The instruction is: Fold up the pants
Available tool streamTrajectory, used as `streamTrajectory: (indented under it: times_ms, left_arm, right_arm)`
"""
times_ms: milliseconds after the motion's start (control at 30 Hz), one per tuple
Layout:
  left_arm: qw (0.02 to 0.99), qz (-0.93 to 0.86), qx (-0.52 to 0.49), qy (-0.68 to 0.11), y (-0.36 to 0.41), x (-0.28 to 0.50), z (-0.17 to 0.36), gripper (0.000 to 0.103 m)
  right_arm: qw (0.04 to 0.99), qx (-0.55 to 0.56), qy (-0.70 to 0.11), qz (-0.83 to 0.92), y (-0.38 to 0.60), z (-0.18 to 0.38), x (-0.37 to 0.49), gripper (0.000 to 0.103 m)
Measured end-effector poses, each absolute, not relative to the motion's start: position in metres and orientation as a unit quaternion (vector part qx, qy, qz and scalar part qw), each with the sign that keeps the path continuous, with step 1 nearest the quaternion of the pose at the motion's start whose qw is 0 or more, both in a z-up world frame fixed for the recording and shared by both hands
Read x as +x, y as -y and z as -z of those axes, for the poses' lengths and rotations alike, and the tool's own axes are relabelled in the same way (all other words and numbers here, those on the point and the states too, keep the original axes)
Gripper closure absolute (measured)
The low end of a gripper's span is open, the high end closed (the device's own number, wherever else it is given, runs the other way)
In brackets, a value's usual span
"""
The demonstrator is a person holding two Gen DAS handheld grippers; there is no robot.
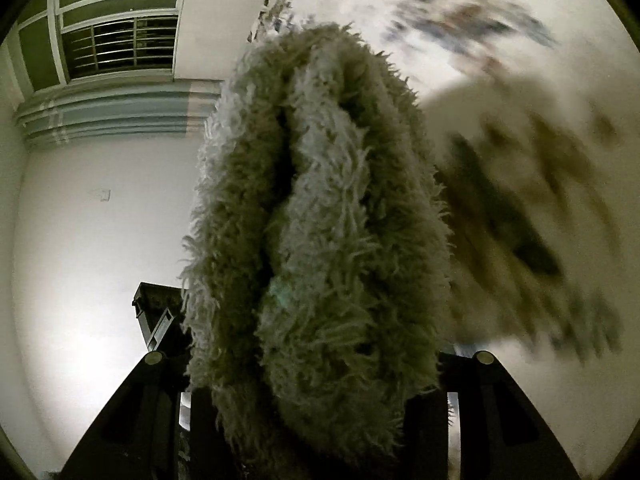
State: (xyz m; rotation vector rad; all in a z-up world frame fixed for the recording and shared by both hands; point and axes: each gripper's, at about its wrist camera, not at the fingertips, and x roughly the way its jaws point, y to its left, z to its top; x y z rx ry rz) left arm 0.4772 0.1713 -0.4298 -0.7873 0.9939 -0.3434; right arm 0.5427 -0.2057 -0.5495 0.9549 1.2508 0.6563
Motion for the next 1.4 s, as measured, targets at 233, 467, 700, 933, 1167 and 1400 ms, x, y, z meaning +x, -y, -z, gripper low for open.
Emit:
streamTrajectory:
  times_ms: [233,467,700,933,1167,1400]
  left_arm:
    - [0.798,0.155,-0.354,-0.463,-0.254,0.608,0.472,0.066]
    - [0.785,0.14,-0.326,-0.507,-0.279,0.658,0.533,0.061]
    - [0.778,0.13,-0.31,-0.531,-0.285,0.644,0.544,0.035]
    - [0.818,0.049,-0.203,-0.536,-0.269,0.633,0.502,0.034]
    - [0.854,-0.029,-0.065,-0.516,-0.232,0.591,0.456,0.015]
    - [0.872,-0.074,-0.035,-0.483,-0.207,0.546,0.405,0.009]
  right_arm:
    - [0.665,0.415,-0.548,-0.292,0.125,0.576,0.676,0.059]
    - [0.677,0.393,-0.565,-0.261,0.076,0.64,0.763,0.059]
    - [0.7,0.331,-0.599,-0.206,0.084,0.66,0.759,0.036]
    - [0.757,0.222,-0.602,-0.125,0.059,0.6,0.764,0.018]
    - [0.823,0.09,-0.56,-0.038,0.041,0.525,0.72,0.004]
    - [0.858,0.018,-0.513,0.02,0.035,0.453,0.651,0.0]
